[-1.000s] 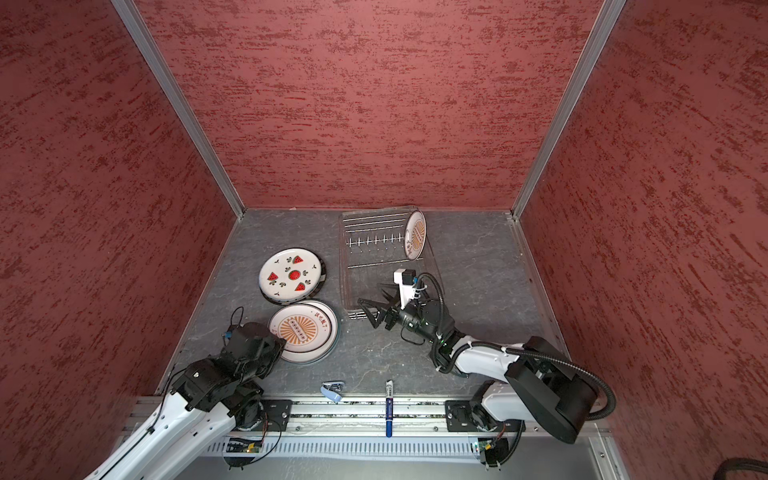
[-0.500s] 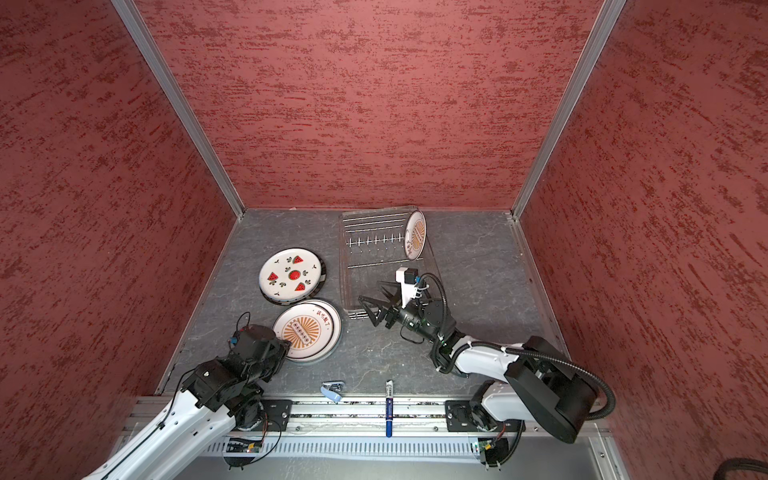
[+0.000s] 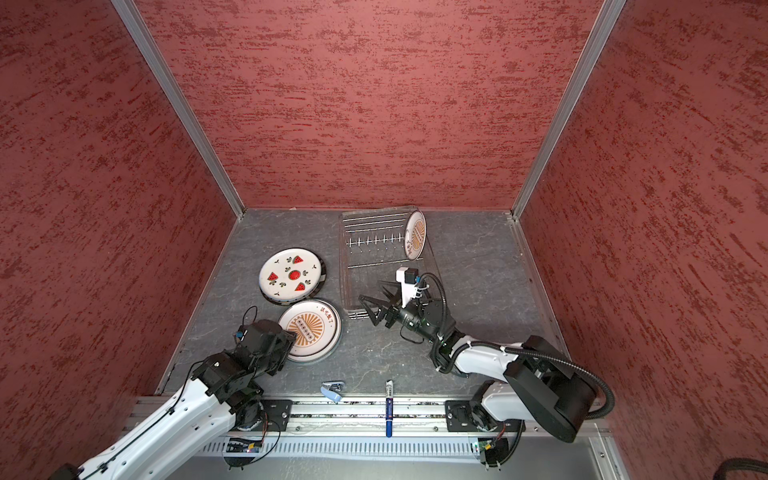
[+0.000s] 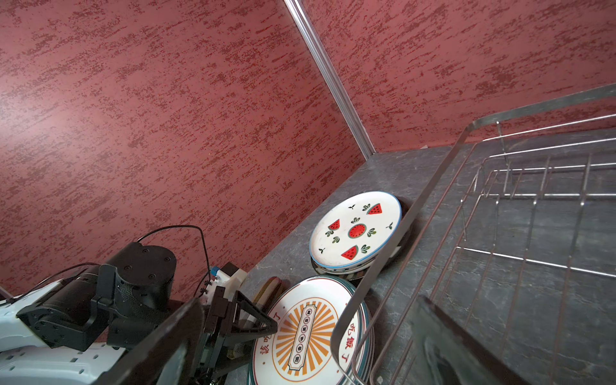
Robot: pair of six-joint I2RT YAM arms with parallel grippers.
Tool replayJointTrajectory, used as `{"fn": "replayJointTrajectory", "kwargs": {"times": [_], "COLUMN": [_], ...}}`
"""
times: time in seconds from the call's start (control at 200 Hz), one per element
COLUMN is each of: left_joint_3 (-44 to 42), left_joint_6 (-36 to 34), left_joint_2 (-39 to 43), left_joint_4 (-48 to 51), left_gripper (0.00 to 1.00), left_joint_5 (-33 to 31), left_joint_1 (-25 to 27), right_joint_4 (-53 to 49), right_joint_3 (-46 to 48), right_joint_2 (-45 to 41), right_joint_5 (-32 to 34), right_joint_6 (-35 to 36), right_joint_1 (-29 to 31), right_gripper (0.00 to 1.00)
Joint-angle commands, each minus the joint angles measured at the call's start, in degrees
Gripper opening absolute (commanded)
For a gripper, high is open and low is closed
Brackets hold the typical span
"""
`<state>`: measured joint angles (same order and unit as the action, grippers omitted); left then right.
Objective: Unload the plates from the dish rack
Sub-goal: 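Lower the sunburst plate onto the red-text stack with the left gripper, then open the left gripper while right gripper reaches to the last rack plate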
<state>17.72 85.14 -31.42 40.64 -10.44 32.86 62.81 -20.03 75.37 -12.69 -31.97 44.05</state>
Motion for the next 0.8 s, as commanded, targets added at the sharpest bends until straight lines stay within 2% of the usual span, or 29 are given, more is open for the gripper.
{"fn": "replayJointTrajectory", "kwargs": {"times": [0.0, 0.105, 0.18, 0.291, 0.616, 0.792], "left_joint_3": [1.1, 1.4, 1.1, 0.7, 1.2, 1.3], "left_joint_6": [-0.5, -0.1, -0.2, -0.5, -0.2, -0.7], "left_joint_2": [-0.7, 0.2, 1.3, 3.0, 4.2, 4.1], "left_joint_4": [1.7, 3.1, 2.7, 2.7, 4.5, 4.3], "left_gripper": [0.57, 0.6, 0.71, 0.77, 0.77, 0.78], "left_joint_5": [-2.7, -3.5, -4.0, -4.7, -6.7, -6.6], "left_joint_1": [0.4, 0.4, 0.5, 0.7, 1.2, 1.4], "right_joint_4": [2.2, 2.2, 2.2, 2.3, 1.9, 2.5], "right_joint_3": [0.5, 0.7, 0.9, 1.0, 1.1, 0.9], "right_joint_2": [-0.1, 0.0, -0.1, -0.1, -0.1, -0.1], "right_joint_5": [1.6, 2.0, 2.3, 2.5, 3.3, 1.5], "right_joint_6": [0.0, 0.1, 0.1, 0.1, 0.1, -0.5], "right_joint_1": [0.4, 0.4, 0.4, 0.4, 0.4, 0.4], "right_gripper": [0.98, 0.98, 0.98, 0.98, 0.98, 0.98]}}
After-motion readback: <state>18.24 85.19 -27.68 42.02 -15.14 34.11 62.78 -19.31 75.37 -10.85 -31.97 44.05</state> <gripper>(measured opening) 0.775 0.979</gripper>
